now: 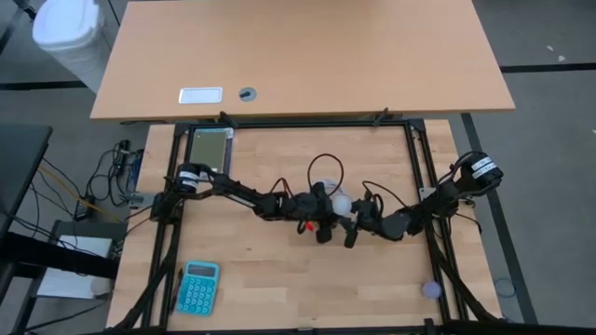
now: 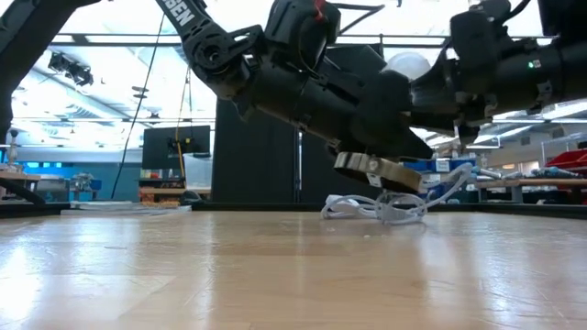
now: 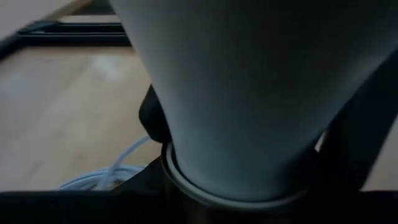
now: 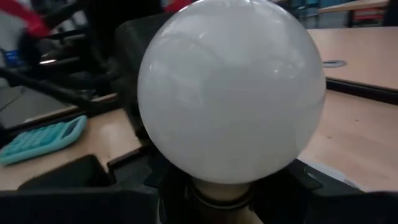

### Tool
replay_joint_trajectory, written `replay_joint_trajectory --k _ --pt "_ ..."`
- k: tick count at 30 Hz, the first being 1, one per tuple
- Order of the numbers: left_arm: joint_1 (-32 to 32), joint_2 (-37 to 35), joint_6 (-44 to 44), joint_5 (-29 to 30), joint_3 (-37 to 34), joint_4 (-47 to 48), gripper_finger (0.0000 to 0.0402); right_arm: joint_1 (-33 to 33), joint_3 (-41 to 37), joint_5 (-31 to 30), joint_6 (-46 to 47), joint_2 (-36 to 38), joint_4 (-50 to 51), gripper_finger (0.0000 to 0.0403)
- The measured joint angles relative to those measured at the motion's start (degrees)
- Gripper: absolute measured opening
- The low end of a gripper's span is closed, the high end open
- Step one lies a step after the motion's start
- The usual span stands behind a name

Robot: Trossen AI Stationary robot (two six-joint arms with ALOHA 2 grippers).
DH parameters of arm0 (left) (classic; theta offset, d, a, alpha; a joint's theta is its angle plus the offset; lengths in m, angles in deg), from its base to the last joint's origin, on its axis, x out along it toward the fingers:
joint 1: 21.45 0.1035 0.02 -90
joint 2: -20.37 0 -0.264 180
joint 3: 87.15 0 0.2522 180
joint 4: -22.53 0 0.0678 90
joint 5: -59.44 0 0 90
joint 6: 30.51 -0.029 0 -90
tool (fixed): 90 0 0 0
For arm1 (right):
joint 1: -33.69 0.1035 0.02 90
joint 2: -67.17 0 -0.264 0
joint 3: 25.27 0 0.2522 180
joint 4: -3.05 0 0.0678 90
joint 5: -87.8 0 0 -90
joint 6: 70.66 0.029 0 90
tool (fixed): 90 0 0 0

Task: Screw lightbulb
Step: Insert the lightbulb into the lamp

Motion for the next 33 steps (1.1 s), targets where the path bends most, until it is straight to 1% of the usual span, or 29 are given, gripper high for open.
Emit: replay_joint_trajectory --k 3,7,13,16,19,23,26,29,33 --pt "-0.68 0.00 -0.15 4.08 -0.04 0.13 0.0172 0.27 2.05 -2.96 1.67 0.00 4.08 0.0170" --pt "-1.56 0.02 -0.46 8.21 -0.11 0.32 0.0172 0.34 3.96 -4.68 3.62 0.00 8.29 0.0170" --pt "-2.11 0.05 -1.35 8.68 -0.15 0.44 0.0172 0.70 3.91 -4.16 3.44 0.00 8.40 0.0177" --pt "-2.19 0.13 -1.96 7.29 -0.19 0.58 0.0172 1.32 3.13 -2.29 1.80 0.00 7.33 0.0204" --pt "-2.20 0.15 -2.05 5.92 -0.22 0.62 0.0172 1.58 2.28 -0.14 1.52 0.28 6.29 0.0249" --pt "-2.15 0.22 -1.99 3.77 -0.20 0.57 0.0172 1.58 0.48 4.53 0.07 2.31 6.52 0.0314" --pt "-2.13 0.22 -1.97 3.32 -0.20 0.58 0.0173 1.53 -1.20 7.42 -0.34 5.11 7.69 0.0348" --pt "-2.04 0.22 -1.68 3.40 -0.20 0.98 0.0180 0.77 -2.13 9.91 0.22 8.62 12.19 0.0361" --pt "-1.93 0.24 -1.55 4.24 -0.24 1.67 0.0193 0.25 -2.17 11.60 1.70 13.88 21.53 0.0360"
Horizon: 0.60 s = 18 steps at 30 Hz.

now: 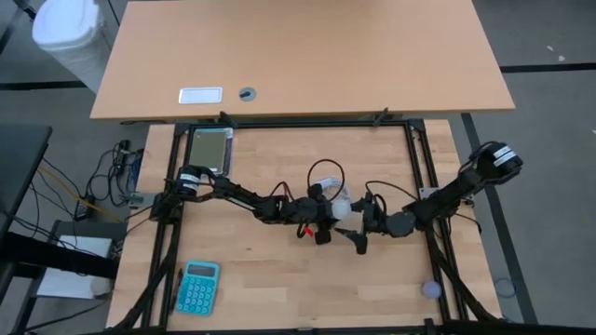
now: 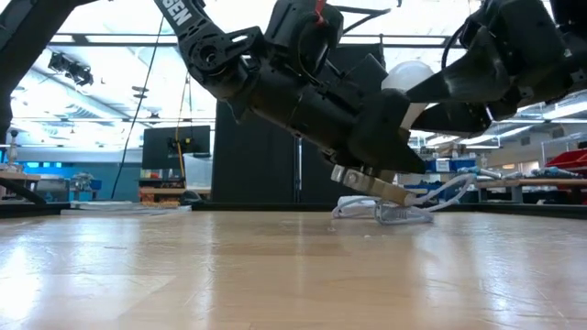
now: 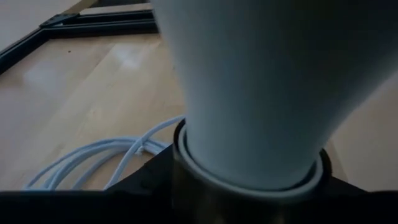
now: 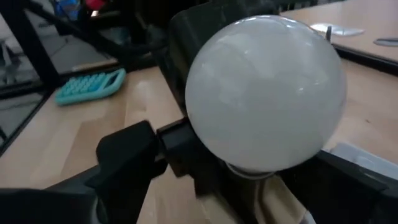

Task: Screw lightbulb
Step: Insert the lightbulb into the lamp, then remove the lightbulb from the lamp

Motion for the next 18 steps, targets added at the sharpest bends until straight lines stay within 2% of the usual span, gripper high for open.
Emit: replay_joint_trajectory --k 6,10,18 --pt "0.45 0.00 0.02 -0.15 -0.02 0.26 0.0202 -0.13 -0.02 2.72 1.40 9.07 12.56 0.0353" --pt "0.96 0.00 0.37 -0.31 -0.02 1.11 0.0222 -0.06 -0.04 3.56 2.90 13.93 19.00 0.0352" --pt "0.94 0.00 0.41 -1.56 -0.02 1.21 0.0273 0.28 -0.09 4.59 4.44 16.72 23.38 0.0352"
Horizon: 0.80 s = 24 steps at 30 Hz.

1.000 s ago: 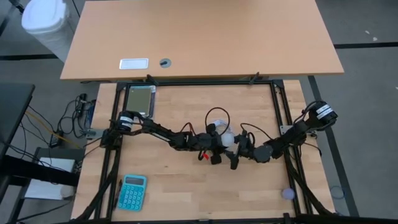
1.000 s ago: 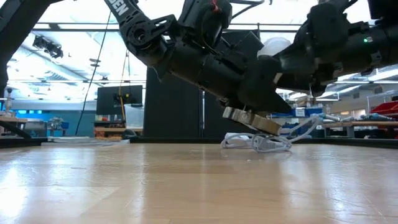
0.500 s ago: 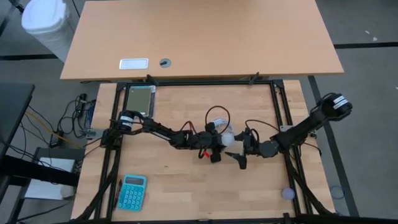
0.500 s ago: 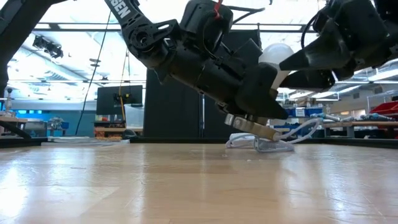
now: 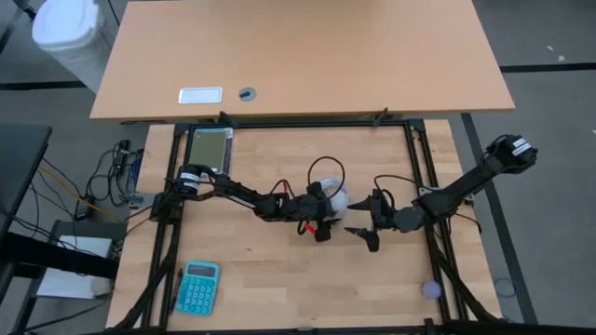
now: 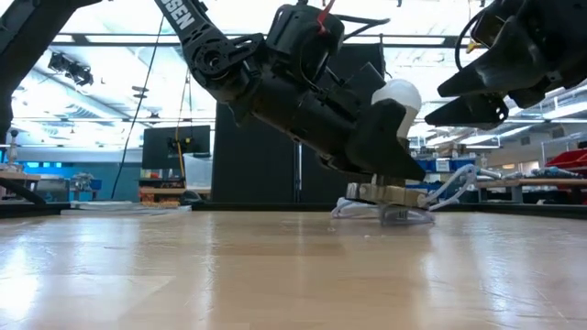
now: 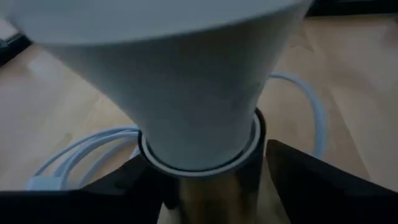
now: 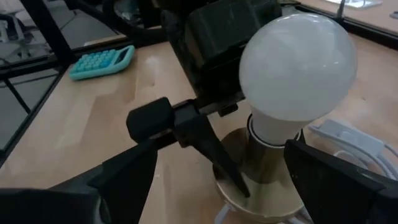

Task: Screw lightbulb
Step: Remove the lightbulb from the lamp

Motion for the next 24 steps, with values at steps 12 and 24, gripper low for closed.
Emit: replay_joint_trajectory --k 12,24 --pt "0.09 -5.64 0.92 0.00 0.11 12.64 0.0282 1.54 -0.07 2.15 4.42 -0.04 7.69 0.0341" --pt "0.00 -5.97 1.63 -0.19 -0.61 11.94 0.0282 1.28 -0.09 3.37 5.25 -0.07 9.22 0.0327"
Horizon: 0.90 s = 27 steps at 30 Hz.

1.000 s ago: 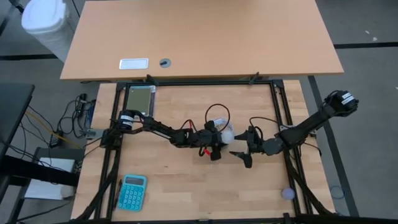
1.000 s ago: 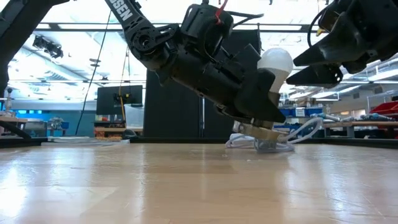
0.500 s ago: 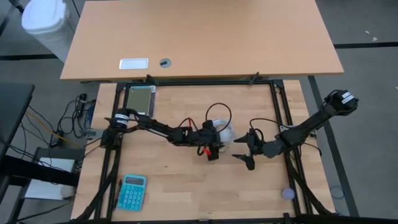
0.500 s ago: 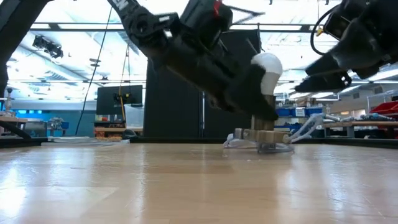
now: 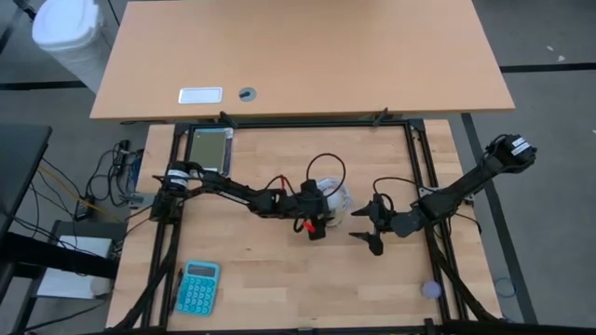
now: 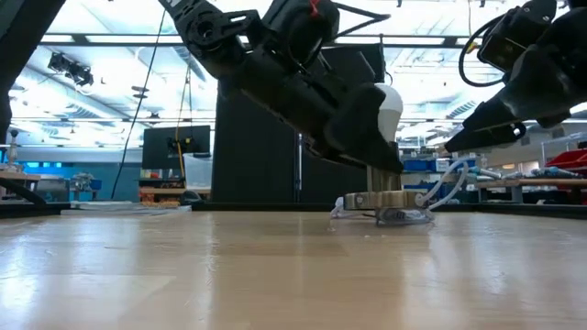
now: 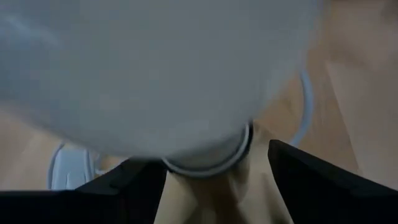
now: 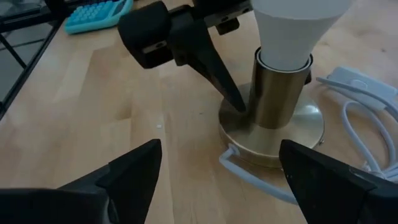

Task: Screw lightbulb
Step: Remove the lightbulb from the lamp

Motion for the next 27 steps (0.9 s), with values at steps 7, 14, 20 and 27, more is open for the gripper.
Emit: replay_joint_trajectory --k 7,14,20,27 --pt "-0.09 0.00 -0.23 2.32 0.00 -0.93 0.0258 -0.01 0.00 -1.64 0.63 0.00 -0.23 0.0324" --pt "-0.09 0.00 -0.38 2.58 0.00 -1.24 0.0204 0.02 0.00 5.81 2.07 -0.92 0.30 0.0324" --pt "-0.28 -1.30 1.11 2.63 0.00 1.29 0.0197 -2.15 -0.02 0.68 7.95 -5.94 7.65 0.0324" --pt "-1.69 -5.66 3.28 6.25 -0.02 11.53 0.0196 -6.83 0.00 -0.93 10.37 -10.53 4.83 0.0324"
